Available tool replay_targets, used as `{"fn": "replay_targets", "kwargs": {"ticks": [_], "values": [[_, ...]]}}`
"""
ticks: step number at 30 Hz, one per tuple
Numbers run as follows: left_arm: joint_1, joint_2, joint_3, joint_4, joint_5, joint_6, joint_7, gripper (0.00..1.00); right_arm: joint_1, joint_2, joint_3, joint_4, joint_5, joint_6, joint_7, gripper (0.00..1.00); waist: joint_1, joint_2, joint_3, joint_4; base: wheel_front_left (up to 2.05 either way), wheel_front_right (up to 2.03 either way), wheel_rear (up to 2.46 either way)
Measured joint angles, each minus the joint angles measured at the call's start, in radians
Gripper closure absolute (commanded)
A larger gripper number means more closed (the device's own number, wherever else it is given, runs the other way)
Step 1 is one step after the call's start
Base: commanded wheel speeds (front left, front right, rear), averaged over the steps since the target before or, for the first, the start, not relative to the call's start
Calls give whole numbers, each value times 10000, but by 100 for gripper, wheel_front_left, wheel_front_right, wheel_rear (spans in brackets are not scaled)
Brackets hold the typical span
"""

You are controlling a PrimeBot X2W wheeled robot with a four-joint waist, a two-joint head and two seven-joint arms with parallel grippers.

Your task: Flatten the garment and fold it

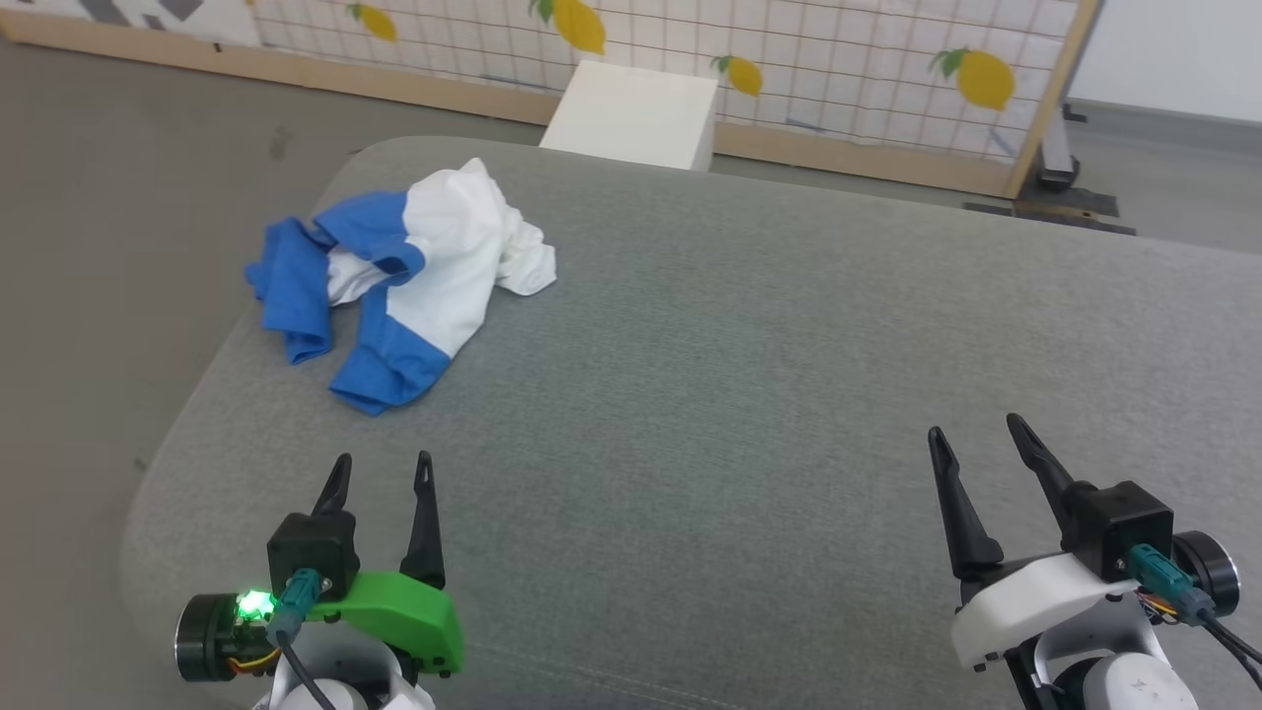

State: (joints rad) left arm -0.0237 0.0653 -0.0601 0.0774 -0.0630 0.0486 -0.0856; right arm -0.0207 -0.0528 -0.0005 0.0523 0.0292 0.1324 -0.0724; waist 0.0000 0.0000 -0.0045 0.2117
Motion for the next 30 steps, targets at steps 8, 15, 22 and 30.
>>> {"fn": "replay_targets", "kwargs": {"ticks": [8,15,22,30], "values": [[-36,61,-102,113,-205,155,-144,0,-9,0,27,105,71,2,-161,0,0,0,-22,485,0,0,0],[-44,96,-169,207,-320,309,-316,0,-57,2,59,173,88,0,-249,0,0,0,-28,836,0,0,0],[-62,140,-207,299,-441,466,-439,0,-88,2,94,221,96,0,-337,0,0,0,-29,1133,0,0,0],[-84,244,-242,370,-531,600,-619,0,-123,2,128,293,182,0,-430,0,0,0,-27,1456,0,0,0]]}}
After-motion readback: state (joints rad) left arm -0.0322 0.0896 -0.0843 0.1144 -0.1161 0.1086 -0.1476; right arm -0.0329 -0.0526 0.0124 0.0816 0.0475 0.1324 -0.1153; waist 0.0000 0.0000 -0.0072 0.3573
